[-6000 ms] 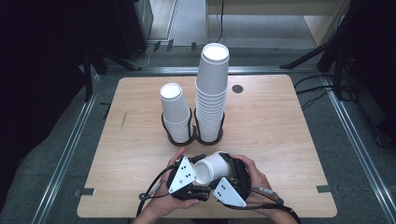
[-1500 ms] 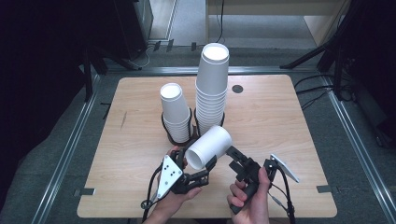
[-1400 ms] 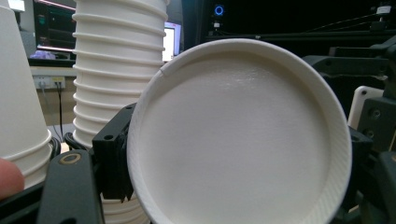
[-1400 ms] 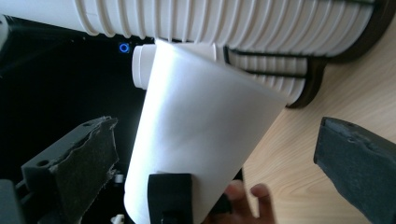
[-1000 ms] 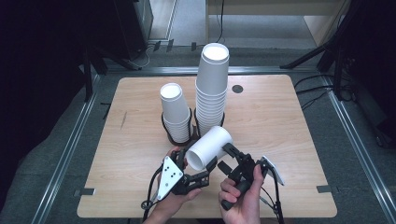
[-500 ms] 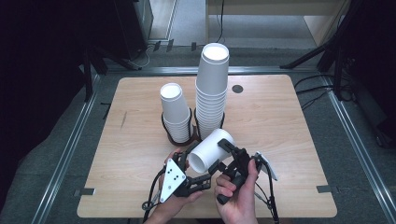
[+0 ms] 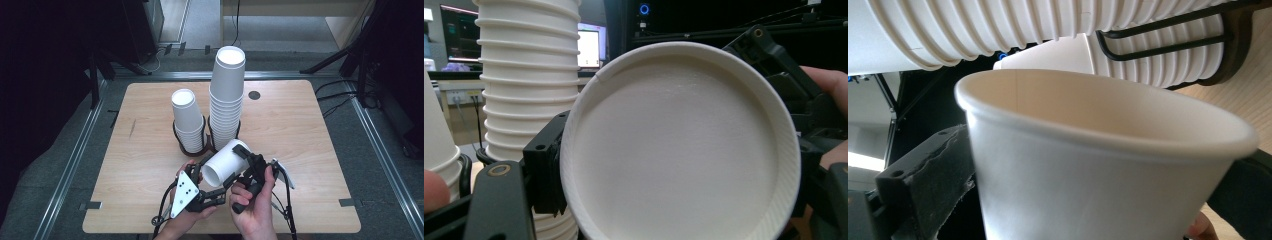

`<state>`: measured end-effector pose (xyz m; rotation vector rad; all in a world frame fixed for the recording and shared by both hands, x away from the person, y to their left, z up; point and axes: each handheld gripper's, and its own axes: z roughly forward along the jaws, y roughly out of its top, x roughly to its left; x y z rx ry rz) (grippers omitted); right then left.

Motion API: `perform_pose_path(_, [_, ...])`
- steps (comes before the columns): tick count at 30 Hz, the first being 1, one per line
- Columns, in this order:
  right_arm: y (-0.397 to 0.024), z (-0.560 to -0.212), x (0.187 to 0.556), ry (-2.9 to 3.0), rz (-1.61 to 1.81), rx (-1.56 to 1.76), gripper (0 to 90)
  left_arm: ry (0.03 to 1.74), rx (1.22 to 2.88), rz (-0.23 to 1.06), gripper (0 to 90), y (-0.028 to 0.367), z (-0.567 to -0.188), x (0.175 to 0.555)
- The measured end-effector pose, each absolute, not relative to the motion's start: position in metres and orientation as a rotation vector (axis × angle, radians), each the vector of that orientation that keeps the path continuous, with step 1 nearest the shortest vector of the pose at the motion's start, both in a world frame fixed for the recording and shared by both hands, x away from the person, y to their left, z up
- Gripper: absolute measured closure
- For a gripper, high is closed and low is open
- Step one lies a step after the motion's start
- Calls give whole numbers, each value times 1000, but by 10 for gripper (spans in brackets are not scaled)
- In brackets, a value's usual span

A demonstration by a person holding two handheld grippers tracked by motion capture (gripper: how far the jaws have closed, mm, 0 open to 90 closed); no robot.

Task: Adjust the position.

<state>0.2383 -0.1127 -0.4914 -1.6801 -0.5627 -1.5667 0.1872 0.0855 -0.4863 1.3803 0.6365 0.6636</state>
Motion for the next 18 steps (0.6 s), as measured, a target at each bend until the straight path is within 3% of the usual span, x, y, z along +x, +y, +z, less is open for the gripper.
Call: perform_pose_path(18, [-110, -497, 238, -566, -1590, -1713, 125, 662, 1442, 647, 189, 87, -484, 189])
